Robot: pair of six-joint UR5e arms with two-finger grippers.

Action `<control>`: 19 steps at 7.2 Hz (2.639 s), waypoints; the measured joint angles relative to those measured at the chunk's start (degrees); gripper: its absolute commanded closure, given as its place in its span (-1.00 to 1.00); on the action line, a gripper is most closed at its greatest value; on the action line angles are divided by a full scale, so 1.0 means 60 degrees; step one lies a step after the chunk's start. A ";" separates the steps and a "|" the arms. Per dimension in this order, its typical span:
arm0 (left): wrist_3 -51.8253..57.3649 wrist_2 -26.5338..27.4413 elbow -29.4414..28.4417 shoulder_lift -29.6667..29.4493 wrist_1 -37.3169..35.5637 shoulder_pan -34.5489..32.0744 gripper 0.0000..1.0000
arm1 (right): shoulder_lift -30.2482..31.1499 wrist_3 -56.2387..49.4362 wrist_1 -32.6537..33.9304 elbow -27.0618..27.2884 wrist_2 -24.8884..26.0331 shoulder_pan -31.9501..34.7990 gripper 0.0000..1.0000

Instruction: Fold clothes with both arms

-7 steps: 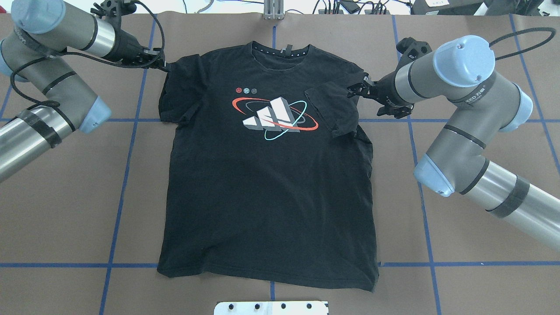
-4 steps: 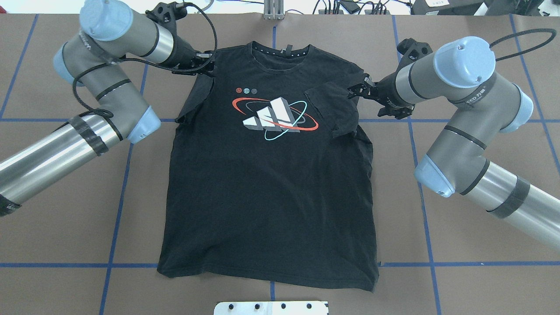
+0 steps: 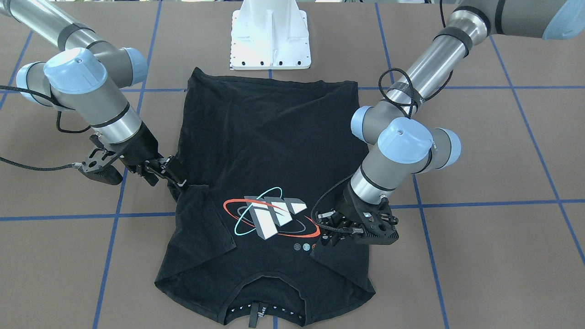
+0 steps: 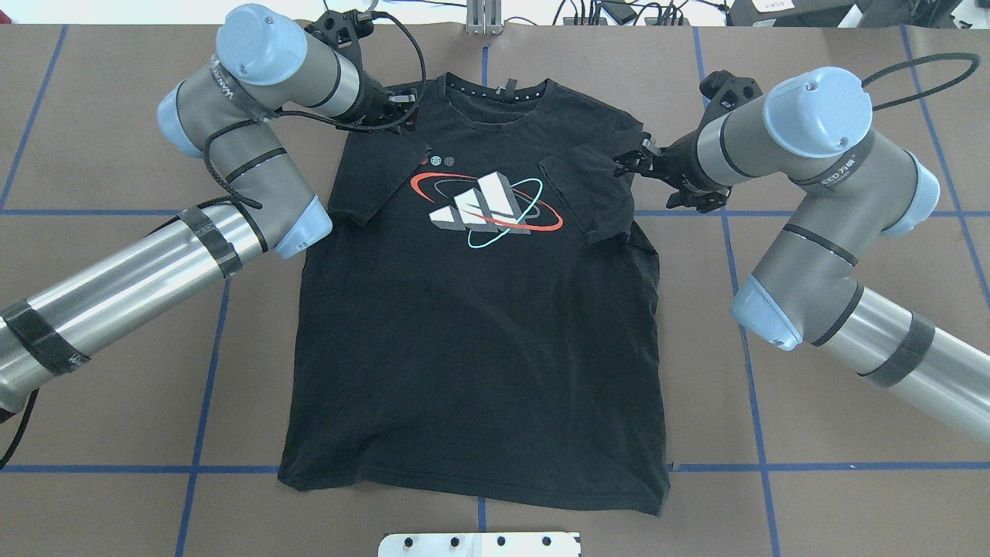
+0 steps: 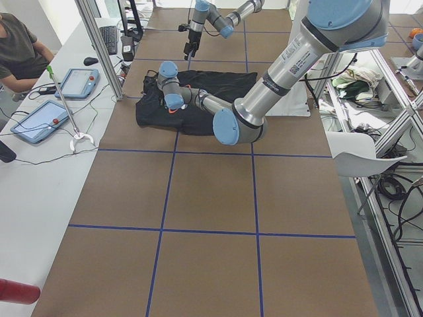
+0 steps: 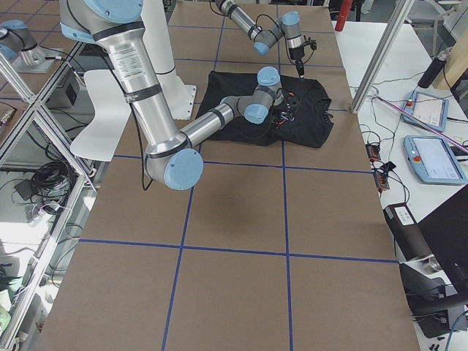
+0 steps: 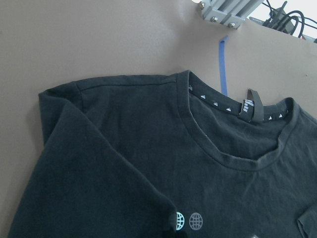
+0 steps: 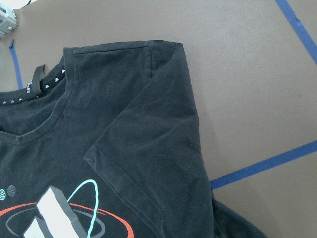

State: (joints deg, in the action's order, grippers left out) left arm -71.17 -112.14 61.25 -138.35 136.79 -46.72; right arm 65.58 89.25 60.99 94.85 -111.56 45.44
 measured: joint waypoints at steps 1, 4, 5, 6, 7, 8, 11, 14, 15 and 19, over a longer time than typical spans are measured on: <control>-0.0014 -0.0004 0.0372 0.0108 -0.0015 0.0001 -0.99 | 0.0007 0.0369 0.0000 0.0108 0.0011 -0.0054 -0.99; -0.0547 -0.0489 0.3281 0.2023 -0.0034 0.0037 -1.00 | 0.1789 0.2031 0.0014 0.2151 0.0414 -0.1065 -0.99; -0.0700 -0.0668 0.4050 0.2571 -0.0025 0.0044 -1.00 | 0.2850 0.2587 0.0015 0.3221 0.1098 -0.1882 -0.99; -0.0800 -0.0741 0.4456 0.2838 -0.0025 0.0055 -1.00 | 0.3817 0.3286 0.0019 0.4193 0.2210 -0.3072 -0.99; -0.0867 -0.0766 0.4615 0.2944 -0.0030 0.0061 -1.00 | 0.4503 0.4008 0.0158 0.4921 0.3637 -0.4505 -0.99; -0.0896 -0.0774 0.4667 0.2987 -0.0033 0.0064 -1.00 | 0.4849 0.4524 0.0642 0.5362 0.5198 -0.5976 -0.99; -0.0911 -0.0769 0.4677 0.3017 -0.0035 0.0067 -1.00 | 0.4946 0.5143 0.1862 0.5581 0.7610 -0.8311 -0.99; -0.0911 -0.0761 0.4683 0.3073 -0.0034 0.0067 -1.00 | 0.4257 0.6011 0.1946 0.4955 0.7809 -0.8884 -0.98; -0.0911 -0.0755 0.4684 0.3081 -0.0035 0.0067 -1.00 | 0.4173 0.6074 0.1948 0.4812 0.7817 -0.8914 -0.88; -0.0911 -0.0749 0.4676 0.3098 -0.0034 0.0067 -1.00 | 0.4197 0.6101 0.1963 0.4548 0.7845 -0.8901 0.99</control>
State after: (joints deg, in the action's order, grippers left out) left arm -76.64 -116.63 89.30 -119.76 136.58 -46.32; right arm 90.76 125.86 72.77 122.13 -64.49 -7.96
